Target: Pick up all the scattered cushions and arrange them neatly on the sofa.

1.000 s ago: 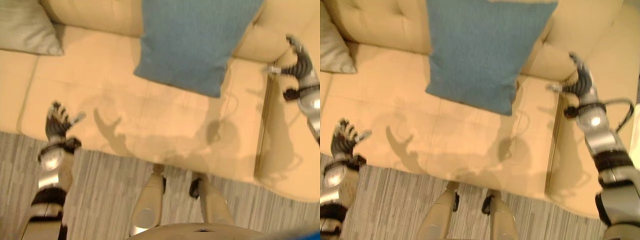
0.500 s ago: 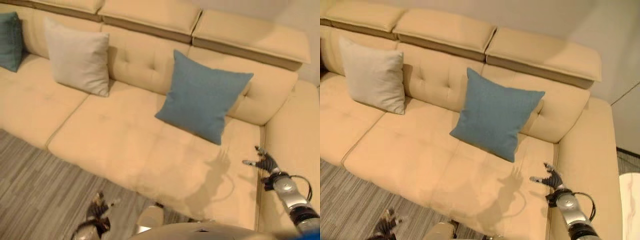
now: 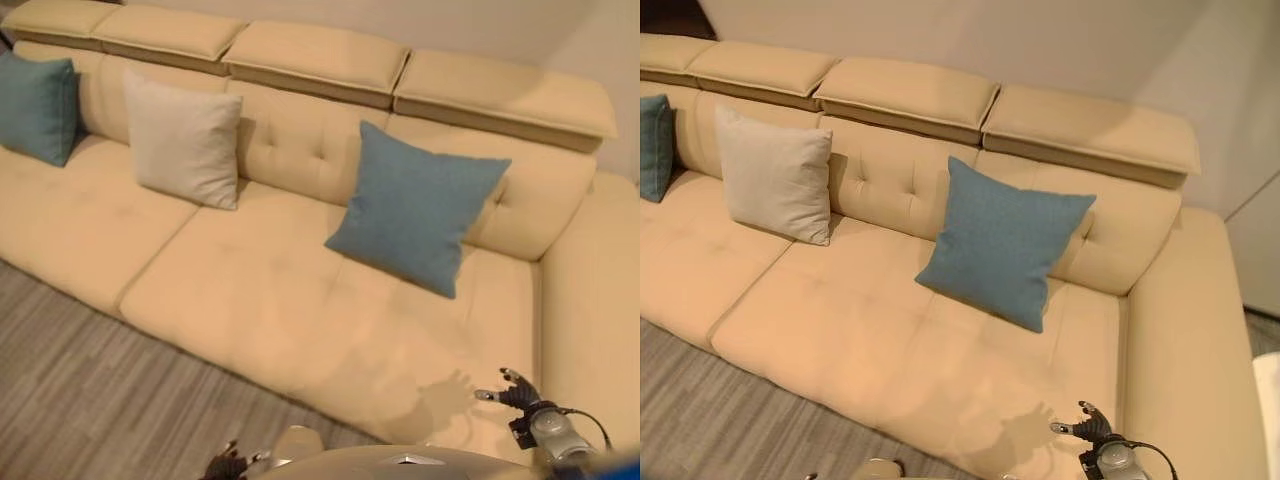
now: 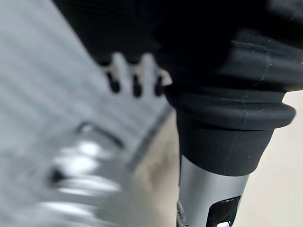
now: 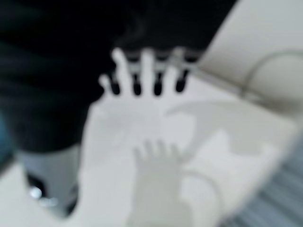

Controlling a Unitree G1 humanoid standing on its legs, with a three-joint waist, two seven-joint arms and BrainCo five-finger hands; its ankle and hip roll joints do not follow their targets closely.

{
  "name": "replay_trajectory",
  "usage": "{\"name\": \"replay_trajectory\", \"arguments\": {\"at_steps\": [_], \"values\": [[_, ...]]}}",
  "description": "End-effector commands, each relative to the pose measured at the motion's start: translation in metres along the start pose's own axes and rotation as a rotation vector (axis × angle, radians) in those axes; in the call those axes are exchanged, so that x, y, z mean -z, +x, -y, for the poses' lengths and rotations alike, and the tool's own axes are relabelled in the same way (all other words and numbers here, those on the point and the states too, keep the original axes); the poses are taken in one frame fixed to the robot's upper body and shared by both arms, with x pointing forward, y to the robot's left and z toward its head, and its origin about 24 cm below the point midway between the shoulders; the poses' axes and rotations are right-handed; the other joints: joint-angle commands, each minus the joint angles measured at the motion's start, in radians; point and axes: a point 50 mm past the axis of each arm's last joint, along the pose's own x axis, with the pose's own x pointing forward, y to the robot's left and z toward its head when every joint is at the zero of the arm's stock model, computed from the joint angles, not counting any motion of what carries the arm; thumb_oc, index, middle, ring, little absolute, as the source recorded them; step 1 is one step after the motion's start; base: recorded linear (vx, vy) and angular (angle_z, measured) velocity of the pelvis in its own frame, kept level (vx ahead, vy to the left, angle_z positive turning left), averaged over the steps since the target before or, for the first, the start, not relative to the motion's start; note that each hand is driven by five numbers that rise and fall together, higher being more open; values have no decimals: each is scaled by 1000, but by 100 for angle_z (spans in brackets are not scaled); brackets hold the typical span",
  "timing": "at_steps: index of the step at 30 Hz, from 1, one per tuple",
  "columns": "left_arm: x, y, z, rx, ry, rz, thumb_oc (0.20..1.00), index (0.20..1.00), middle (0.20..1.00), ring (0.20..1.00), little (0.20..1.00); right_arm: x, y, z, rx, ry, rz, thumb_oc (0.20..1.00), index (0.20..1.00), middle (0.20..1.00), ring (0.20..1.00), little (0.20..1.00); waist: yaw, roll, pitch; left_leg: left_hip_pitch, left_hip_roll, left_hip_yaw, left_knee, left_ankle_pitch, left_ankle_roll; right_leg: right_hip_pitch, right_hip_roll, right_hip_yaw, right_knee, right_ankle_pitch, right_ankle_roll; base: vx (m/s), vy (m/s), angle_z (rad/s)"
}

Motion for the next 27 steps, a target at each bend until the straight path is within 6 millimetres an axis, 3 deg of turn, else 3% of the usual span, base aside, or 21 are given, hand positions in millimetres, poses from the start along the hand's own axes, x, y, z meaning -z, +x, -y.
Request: {"name": "replay_trajectory", "arguments": {"at_steps": [1, 2, 3, 5, 6, 8, 12, 14, 15, 18, 21, 27], "values": [[-6, 1, -3, -9, 53, 34, 1000, 1000, 1000, 1000, 1000, -26, 6, 19, 80, -28, 54, 1000, 1000, 1000, 1000, 1000, 13, -25, 4, 83, -53, -5, 1, -61, 32, -107, -45, 65, 89, 0, 90, -200, 116, -8], [-6, 1, -3, -9, 53, 34, 1000, 1000, 1000, 1000, 1000, -26, 6, 19, 80, -28, 54, 1000, 1000, 1000, 1000, 1000, 13, -25, 3, 82, -53, -4, 2, -61, 32, -108, -45, 65, 89, -1, 90, -321, 179, -23], [-13, 2, 1, -8, 69, 54, 1000, 1000, 1000, 1000, 1000, -26, 6, 22, 99, -18, 46, 1000, 1000, 1000, 1000, 1000, 10, -31, 13, 68, -99, -4, 1, -73, 54, -138, -86, 83, 73, 51, 119, -323, 148, -26], [-16, 3, 2, -10, 76, 63, 1000, 1000, 1000, 1000, 1000, -25, 6, 20, 101, -34, 40, 1000, 1000, 1000, 1000, 1000, 10, -33, 18, 62, -113, 4, 3, -77, 60, -152, -104, 95, 61, 71, 133, -351, 100, -31], [-23, 4, 3, -14, 79, 83, 1000, 1000, 1000, 1000, 1000, -27, 7, 20, 98, -43, 37, 1000, 1000, 1000, 1000, 1000, 0, -30, 32, 36, -117, 21, 13, -67, 73, -193, -126, 137, 77, 84, 151, -385, 18, -30], [-32, 6, 2, -19, 97, 99, 1000, 1000, 1000, 1000, 1000, -24, 7, 17, 87, -44, 18, 1000, 1000, 1000, 1000, 1000, 11, -28, 44, 15, -121, 54, 20, -51, 91, -179, -104, 170, 134, 28, 133, -394, 8, -49], [-27, 6, 2, -10, 172, 65, 1000, 1000, 1000, 1000, 1000, -10, 5, 8, 57, -64, -35, 1000, 1000, 1000, 1000, 1000, 50, -15, 16, -1, -111, 99, -27, 10, 116, -96, -54, 119, 282, -95, 91, -220, -30, -69], [-28, 7, 2, -11, 180, 63, 1000, 1000, 1000, 1000, 1000, -5, 5, 6, 52, -63, -53, 1000, 1000, 1000, 1000, 1000, 60, -15, 3, -13, -107, 112, -36, 27, 115, -64, -37, 115, 296, -120, 93, -119, -103, -58], [-31, 7, 4, -9, 184, 71, 1000, 1000, 1000, 1000, 1000, -1, 4, 2, 46, -54, -70, 1000, 1000, 1000, 1000, 1000, 84, -28, -12, -27, -111, 136, -54, 42, 104, 12, -27, 94, 229, -131, 95, -93, -142, -41], [-31, 8, 10, -7, 177, 72, 1000, 1000, 1000, 1000, 1000, -1, 4, -5, 31, -70, -74, 1000, 1000, 1000, 1000, 1000, 94, -38, -36, -23, -99, 151, -92, 57, 89, 39, -3, 101, 116, -127, 100, -48, -199, -40], [-32, 8, 11, -10, 165, 68, 1000, 1000, 1000, 1000, 1000, -1, 4, -7, 31, -57, -78, 1000, 1000, 1000, 1000, 1000, 87, -37, -38, -19, -86, 159, -114, 77, 78, 47, 20, 118, 66, -108, 101, 4, -157, -18], [-31, 9, 14, -8, 171, 53, 1000, 1000, 1000, 1000, 1000, 6, 2, -17, 17, -36, -94, 1000, 1000, 1000, 1000, 1000, 73, -36, -44, 0, -66, 159, -135, 100, 51, 112, 48, 91, -33, -94, 95, 27, -123, -10]]}}
